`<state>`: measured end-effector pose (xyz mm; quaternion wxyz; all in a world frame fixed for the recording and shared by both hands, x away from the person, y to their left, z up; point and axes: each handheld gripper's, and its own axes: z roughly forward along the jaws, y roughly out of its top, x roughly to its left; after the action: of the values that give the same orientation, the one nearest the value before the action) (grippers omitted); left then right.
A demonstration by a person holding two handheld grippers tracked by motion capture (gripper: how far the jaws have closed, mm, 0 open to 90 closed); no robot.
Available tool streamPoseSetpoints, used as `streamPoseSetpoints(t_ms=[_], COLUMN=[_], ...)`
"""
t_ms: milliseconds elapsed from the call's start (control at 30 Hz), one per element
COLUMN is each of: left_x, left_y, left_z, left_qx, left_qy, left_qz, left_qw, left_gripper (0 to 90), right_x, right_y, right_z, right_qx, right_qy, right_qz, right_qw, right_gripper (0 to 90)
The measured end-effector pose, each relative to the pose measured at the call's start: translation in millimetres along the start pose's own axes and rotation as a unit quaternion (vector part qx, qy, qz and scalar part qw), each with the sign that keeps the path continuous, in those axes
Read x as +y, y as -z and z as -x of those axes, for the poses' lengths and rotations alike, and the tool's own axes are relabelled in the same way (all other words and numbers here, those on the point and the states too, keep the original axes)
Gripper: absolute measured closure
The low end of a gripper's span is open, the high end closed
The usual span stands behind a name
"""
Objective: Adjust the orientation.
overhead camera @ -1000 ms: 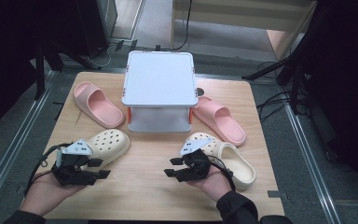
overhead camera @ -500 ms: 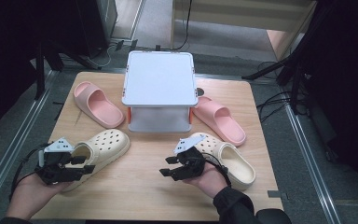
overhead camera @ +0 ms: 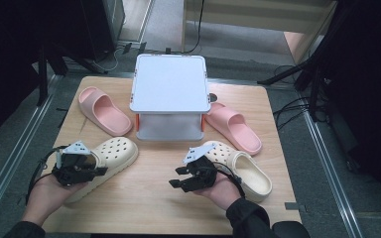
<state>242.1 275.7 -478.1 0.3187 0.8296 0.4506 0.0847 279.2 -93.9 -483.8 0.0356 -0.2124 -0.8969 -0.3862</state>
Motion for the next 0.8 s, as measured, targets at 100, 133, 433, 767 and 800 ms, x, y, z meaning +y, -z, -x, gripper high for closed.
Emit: streamPoseSetpoints(t_ms=[100, 133, 433, 767, 800], left_x=[1.7, 2.6, 21.3, 47.7, 49.9], left_y=[4.0, 5.9, 12.5, -9.2, -11.5], left_z=[0.0, 0.1, 18.9, 53.6, 56.0], left_qx=[0.01, 0.009, -0.019, -0.048, -0.052], left_qy=[0.002, 0.005, -0.004, -0.034, -0.037], left_qz=[0.003, 0.005, 0.027, 0.01, 0.007], left_qw=[0.9999, 0.9999, 0.9994, 0.9982, 0.9979], left_gripper=[76.9, 77.0, 77.4, 77.2, 77.2], right_x=[0.2, 0.1, -3.4, -10.7, -11.6], right_y=[1.6, 2.2, 6.6, 12.6, 13.2], right_z=[1.1, 1.5, 4.4, 5.5, 6.0], right_qx=[-0.002, -0.003, -0.012, -0.027, -0.029], right_qy=[-0.001, -0.003, -0.012, -0.027, -0.028], right_qz=[0.004, 0.005, 0.012, 0.013, 0.015], right_qw=[1.0, 1.0, 0.9998, 0.9992, 0.9991], right_gripper=[50.9, 50.9, 51.3, 51.3, 51.4])
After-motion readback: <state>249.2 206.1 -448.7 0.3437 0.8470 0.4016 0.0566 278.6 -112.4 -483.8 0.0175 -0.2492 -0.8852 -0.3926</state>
